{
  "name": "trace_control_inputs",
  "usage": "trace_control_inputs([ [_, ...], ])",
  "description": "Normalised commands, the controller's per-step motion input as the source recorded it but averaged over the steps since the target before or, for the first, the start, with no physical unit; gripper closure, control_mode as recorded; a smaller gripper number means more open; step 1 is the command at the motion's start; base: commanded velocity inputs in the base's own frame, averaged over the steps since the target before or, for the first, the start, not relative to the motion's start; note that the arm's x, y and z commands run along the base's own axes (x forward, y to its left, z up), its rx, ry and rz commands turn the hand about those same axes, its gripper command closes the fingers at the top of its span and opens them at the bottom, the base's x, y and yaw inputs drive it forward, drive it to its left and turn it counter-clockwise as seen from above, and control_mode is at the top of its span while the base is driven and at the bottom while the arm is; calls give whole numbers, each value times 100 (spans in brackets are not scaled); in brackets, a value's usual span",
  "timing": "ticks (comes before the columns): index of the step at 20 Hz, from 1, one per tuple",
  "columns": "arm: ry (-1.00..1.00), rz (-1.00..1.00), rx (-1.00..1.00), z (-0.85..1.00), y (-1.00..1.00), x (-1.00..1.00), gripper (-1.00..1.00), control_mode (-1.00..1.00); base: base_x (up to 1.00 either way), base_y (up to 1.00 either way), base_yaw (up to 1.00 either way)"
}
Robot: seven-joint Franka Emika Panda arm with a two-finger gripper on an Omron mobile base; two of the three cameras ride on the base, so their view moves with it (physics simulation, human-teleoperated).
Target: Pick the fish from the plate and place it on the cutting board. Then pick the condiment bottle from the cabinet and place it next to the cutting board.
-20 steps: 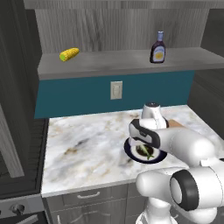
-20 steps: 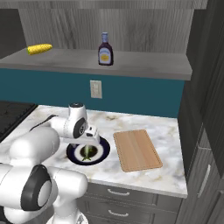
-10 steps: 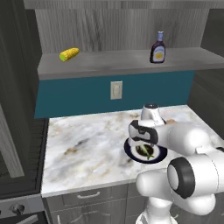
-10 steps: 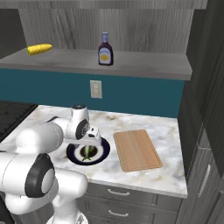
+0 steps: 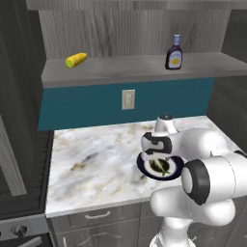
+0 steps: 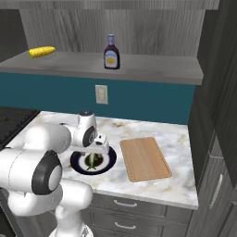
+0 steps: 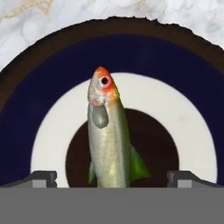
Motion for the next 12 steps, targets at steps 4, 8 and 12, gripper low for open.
trace_control_inputs([
  [4, 0, 0, 0, -31, 0, 7, -100, -100, 0, 0, 0],
  [8, 0, 0, 0, -25, 0, 11, -100, -100, 0, 0, 0],
  [12, 0, 0, 0, -20, 0, 12, -100, -100, 0, 0, 0],
])
